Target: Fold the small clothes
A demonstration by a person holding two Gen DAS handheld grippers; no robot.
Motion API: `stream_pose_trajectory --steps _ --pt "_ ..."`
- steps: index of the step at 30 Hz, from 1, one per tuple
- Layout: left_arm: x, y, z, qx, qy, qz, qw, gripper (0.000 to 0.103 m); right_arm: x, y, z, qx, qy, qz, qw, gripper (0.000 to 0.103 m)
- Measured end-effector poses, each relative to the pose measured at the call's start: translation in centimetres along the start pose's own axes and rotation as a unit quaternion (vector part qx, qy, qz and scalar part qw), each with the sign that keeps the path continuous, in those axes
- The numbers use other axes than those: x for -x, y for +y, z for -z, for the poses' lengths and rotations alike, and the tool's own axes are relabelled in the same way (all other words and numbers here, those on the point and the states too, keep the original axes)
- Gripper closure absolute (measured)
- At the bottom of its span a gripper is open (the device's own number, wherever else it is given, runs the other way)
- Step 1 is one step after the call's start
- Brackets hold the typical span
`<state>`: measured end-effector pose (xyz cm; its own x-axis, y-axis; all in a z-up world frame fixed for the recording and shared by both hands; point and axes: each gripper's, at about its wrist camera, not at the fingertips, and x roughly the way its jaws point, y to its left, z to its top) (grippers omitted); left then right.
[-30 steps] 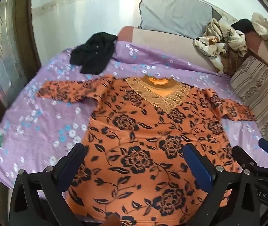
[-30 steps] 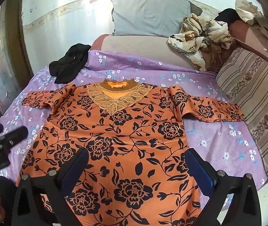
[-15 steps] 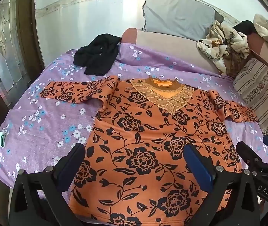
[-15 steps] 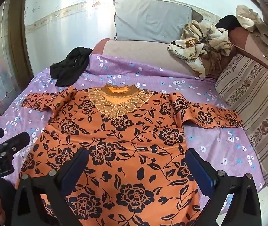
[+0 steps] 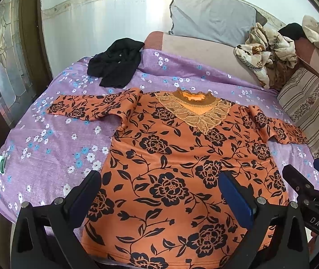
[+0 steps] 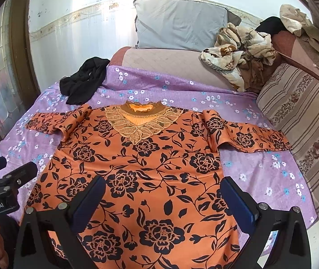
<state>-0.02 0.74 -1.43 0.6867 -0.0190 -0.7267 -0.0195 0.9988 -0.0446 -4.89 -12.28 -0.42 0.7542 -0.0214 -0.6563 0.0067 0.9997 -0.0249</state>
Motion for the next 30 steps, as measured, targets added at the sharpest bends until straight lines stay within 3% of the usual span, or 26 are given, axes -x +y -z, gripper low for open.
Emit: stream_pose_trajectory --steps 30 --pt "-0.50 0.08 0.02 0.000 0.005 -0.006 1.0000 0.000 -0.55 -0.06 -0.18 -0.004 0.001 -0.007 1.000 0.000"
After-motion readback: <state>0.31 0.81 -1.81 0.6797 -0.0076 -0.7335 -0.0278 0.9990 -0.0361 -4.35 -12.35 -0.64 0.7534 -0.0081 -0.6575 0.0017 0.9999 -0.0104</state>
